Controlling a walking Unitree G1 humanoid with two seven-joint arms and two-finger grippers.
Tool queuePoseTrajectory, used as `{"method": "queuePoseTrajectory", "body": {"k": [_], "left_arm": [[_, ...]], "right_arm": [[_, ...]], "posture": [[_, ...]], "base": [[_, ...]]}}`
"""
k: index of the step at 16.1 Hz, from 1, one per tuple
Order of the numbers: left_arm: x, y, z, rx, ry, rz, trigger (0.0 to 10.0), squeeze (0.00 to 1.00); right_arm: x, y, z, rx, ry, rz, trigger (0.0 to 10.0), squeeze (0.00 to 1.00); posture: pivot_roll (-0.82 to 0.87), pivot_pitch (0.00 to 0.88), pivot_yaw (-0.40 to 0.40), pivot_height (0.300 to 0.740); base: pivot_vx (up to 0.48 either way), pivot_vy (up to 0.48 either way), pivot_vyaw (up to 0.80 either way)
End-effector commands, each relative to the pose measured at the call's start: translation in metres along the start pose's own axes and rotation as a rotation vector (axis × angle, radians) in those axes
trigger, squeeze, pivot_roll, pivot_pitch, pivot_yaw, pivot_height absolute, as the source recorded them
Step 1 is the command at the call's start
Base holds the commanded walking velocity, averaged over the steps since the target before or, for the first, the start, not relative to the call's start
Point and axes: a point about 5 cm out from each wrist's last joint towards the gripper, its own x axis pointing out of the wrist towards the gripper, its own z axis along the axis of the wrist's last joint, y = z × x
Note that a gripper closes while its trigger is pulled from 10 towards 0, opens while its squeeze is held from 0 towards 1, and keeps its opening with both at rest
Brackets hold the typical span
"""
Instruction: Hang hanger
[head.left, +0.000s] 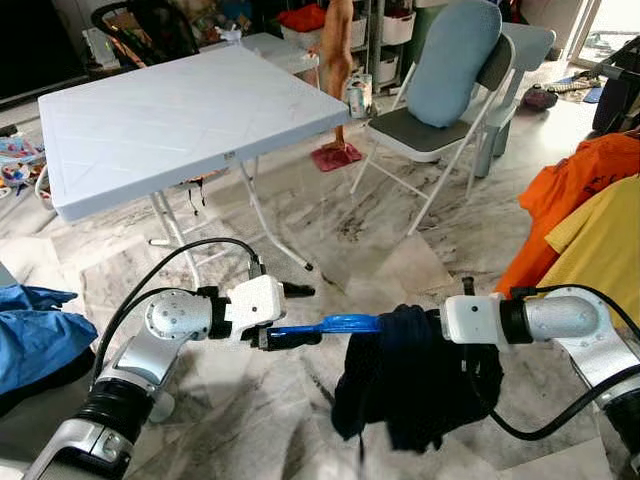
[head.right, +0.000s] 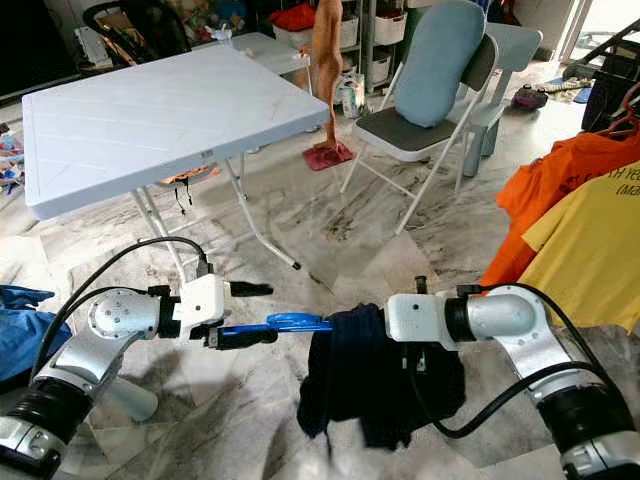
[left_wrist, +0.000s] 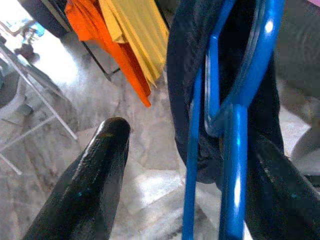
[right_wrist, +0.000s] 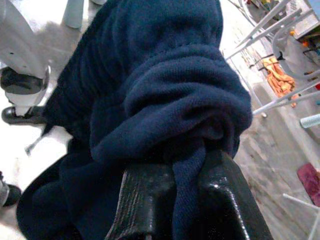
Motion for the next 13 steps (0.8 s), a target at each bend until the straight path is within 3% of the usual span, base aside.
{"method": "queuePoseTrajectory", "body": {"k": [1,13], "left_arm": [[-0.003,0.006,0.002,0.006,0.014,-0.013,0.0,0.00],[-0.011,0.002,-0.009,-0.032,0.097,-0.113,0.0,0.00]], "right_arm": [[-0.004,-0.013,0.008,-0.056,-0.016,-0.048,10.0,0.00],[-0.003,-0.023,0.007,-0.088,-0.021,-0.103,10.0,0.00]], "posture": [[-0.21,0.000,0.072,0.740],[-0.21,0.000,0.069,0.740]], "base": [[0.000,0.000,0.00],[0.000,0.000,0.00]]}}
